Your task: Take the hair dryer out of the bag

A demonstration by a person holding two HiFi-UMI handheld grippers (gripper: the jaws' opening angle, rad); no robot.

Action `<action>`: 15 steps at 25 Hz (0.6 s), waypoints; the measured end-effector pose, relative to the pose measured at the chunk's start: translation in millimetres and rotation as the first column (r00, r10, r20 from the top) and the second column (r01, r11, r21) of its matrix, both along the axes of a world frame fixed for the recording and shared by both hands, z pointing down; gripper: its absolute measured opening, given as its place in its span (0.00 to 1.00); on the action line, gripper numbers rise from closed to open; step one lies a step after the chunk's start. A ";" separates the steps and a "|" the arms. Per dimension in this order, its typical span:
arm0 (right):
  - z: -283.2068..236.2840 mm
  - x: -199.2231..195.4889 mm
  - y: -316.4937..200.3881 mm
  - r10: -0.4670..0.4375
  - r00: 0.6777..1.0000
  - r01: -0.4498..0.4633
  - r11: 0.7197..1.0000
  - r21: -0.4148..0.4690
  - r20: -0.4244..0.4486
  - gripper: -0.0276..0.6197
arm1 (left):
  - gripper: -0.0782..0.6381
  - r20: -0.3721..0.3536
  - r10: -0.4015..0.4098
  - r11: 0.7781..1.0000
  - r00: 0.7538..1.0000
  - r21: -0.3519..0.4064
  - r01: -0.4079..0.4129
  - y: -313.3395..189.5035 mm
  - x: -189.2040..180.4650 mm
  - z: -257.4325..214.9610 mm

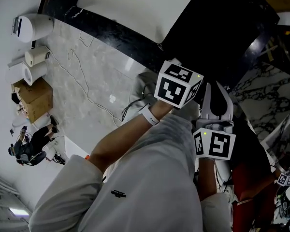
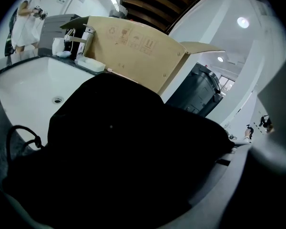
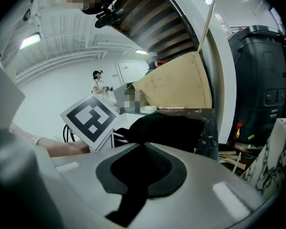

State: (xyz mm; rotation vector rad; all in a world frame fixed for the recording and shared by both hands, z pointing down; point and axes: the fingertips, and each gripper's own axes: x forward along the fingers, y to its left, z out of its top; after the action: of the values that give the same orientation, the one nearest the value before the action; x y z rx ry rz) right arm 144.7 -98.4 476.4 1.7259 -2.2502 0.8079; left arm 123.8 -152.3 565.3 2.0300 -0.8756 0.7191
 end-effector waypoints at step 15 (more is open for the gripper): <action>-7.6 12.8 -3.0 0.059 0.998 -0.059 0.998 0.023 0.024 0.09 | 0.40 -0.086 -0.072 0.997 0.994 -0.025 0.070 7.9 -3.8 -10.2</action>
State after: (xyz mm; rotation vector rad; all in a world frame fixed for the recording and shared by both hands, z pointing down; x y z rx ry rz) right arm 157.5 -101.4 468.8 1.8105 -2.2422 0.8215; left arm 120.0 -144.4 555.1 1.9853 -0.8818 0.5940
